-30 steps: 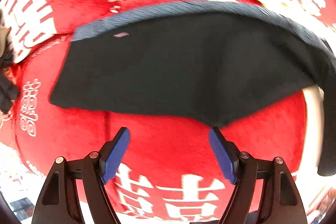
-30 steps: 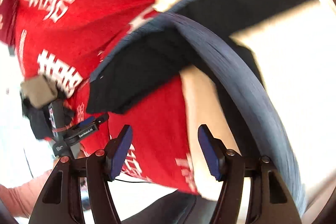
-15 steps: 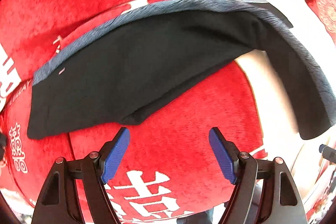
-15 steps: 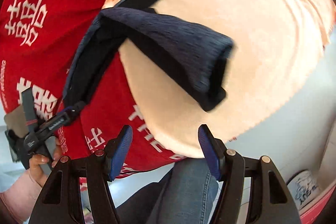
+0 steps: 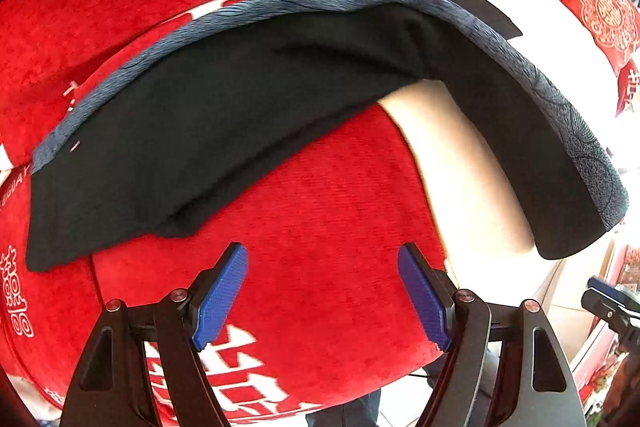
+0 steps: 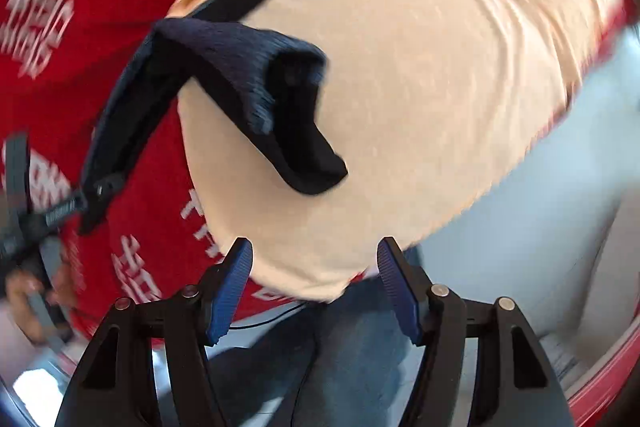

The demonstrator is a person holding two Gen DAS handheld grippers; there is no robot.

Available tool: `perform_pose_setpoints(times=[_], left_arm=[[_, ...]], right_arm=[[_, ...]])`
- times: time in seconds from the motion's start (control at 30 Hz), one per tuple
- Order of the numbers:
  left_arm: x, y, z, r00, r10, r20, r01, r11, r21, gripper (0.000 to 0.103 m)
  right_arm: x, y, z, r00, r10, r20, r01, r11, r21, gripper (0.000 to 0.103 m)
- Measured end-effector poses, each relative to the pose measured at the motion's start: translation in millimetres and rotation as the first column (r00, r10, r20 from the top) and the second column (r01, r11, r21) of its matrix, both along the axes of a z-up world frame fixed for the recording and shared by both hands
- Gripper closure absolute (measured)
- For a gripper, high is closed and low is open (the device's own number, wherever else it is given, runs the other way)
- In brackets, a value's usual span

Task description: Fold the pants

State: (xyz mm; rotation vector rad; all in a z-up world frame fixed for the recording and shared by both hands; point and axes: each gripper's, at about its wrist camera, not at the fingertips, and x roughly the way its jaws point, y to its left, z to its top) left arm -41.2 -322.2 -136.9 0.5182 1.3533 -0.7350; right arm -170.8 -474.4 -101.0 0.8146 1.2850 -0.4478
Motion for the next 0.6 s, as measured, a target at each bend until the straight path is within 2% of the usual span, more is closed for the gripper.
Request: perform_pose_setpoints(times=[0.13, 0.23, 0.27, 0.3, 0.33, 0.37, 0.4, 0.5, 0.57, 0.6], left_arm=[[-9.4, -19.1, -6.8, 1.0, 0.003, -0.002, -0.003, 1.0, 0.017, 0.024], [-12.2, -32.0, -12.6, 1.0, 0.015, -0.008, -0.015, 0.999, 0.043, 0.024], [-12.0, -36.9, -15.3, 1.0, 0.019, -0.012, -0.018, 0.998, 0.059, 0.024], [-11.5, -40.3, -16.8, 1.0, 0.022, -0.012, -0.021, 0.997, 0.073, 0.024], [-10.9, -43.2, -17.8, 1.0, 0.025, -0.011, -0.024, 0.996, 0.086, 0.024], [-9.8, -46.2, -18.0, 0.999, 0.032, -0.011, -0.031, 0.995, 0.097, 0.024], [-8.0, -49.1, -16.9, 0.999, 0.04, -0.013, -0.038, 0.994, 0.102, 0.024], [1.2, -59.0, -7.3, 0.998, 0.067, 0.01, -0.068, 0.992, 0.105, 0.024], [14.9, -69.8, 2.5, 0.993, 0.105, 0.049, -0.109, 0.99, 0.086, 0.024], [21.4, -75.6, 4.9, 0.99, 0.122, 0.067, -0.127, 0.989, 0.078, 0.024]], right_arm=[[27.0, -8.0, -2.8, 0.979, 0.202, 0.003, -0.2, 0.972, -0.12, 0.034], [37.8, -29.1, -9.0, 0.97, 0.239, 0.034, -0.231, 0.96, -0.156, 0.034], [41.7, -36.1, -10.6, 0.968, 0.245, 0.054, -0.235, 0.961, -0.145, 0.04], [49.4, -45.6, -11.9, 0.961, 0.264, 0.087, -0.256, 0.963, -0.088, 0.057], [55.5, -51.7, -12.1, 0.957, 0.268, 0.115, -0.268, 0.963, -0.017, 0.092], [59.4, -63.0, -7.5, 0.96, 0.246, 0.13, -0.253, 0.967, 0.039, 0.093], [63.2, -76.5, 3.4, 0.963, 0.219, 0.156, -0.229, 0.972, 0.05, 0.093], [96.7, -134.0, 47.5, 0.948, 0.261, 0.181, -0.257, 0.965, -0.049, 0.093], [130.5, -177.6, 59.6, 0.935, 0.304, 0.184, -0.289, 0.952, -0.104, 0.093], [162.9, -213.9, 58.9, 0.927, 0.333, 0.173, -0.311, 0.94, -0.141, 0.092]])
